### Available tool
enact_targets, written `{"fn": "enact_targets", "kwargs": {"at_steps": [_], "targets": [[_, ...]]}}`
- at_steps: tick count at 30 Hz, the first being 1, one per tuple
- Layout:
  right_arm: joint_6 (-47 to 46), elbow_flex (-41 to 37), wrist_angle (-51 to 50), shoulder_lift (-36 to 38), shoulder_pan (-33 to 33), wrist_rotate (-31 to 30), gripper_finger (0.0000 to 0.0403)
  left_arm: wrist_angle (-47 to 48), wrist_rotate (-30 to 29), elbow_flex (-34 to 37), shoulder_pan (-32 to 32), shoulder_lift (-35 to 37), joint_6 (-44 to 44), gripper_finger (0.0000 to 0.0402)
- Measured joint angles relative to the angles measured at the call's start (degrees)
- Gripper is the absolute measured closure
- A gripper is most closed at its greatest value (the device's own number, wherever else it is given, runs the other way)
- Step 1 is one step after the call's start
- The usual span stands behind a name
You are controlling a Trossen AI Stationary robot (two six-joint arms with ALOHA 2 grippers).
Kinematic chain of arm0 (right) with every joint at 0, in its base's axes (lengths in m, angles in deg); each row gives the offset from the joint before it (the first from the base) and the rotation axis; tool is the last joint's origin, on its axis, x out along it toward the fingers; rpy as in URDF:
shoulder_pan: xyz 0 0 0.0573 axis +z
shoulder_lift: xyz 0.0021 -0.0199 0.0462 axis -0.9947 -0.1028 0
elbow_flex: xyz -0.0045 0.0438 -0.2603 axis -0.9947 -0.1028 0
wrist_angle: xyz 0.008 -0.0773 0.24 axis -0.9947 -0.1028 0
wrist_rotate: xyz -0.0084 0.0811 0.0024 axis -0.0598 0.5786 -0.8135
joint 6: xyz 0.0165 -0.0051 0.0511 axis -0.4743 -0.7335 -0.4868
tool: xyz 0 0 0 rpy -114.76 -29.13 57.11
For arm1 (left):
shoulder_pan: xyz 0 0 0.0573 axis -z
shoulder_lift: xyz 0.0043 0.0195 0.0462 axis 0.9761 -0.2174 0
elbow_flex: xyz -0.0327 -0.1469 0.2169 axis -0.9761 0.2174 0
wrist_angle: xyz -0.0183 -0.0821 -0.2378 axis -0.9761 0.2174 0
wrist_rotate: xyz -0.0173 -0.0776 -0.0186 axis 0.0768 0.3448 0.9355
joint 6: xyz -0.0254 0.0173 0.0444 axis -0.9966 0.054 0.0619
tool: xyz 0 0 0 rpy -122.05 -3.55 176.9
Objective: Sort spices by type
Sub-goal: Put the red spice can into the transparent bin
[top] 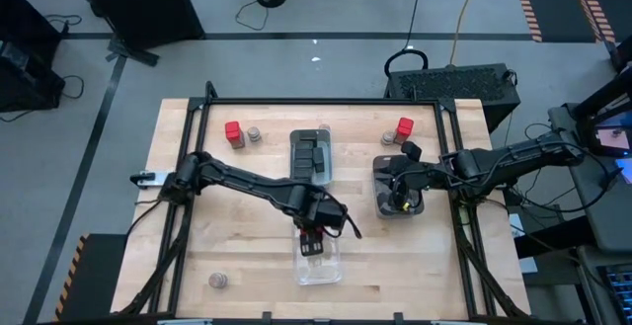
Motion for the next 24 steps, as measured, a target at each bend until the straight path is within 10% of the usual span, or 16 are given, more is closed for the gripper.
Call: {"fn": "enact_targets", "kwargs": {"at_steps": [24], "targets": [[-0.4, 0.0, -0.6, -1.9, 0.0, 0.2, 0.0314, 3.3, -0.9, 0.2, 0.2, -6.1, 1.3, 0.0126]]}}
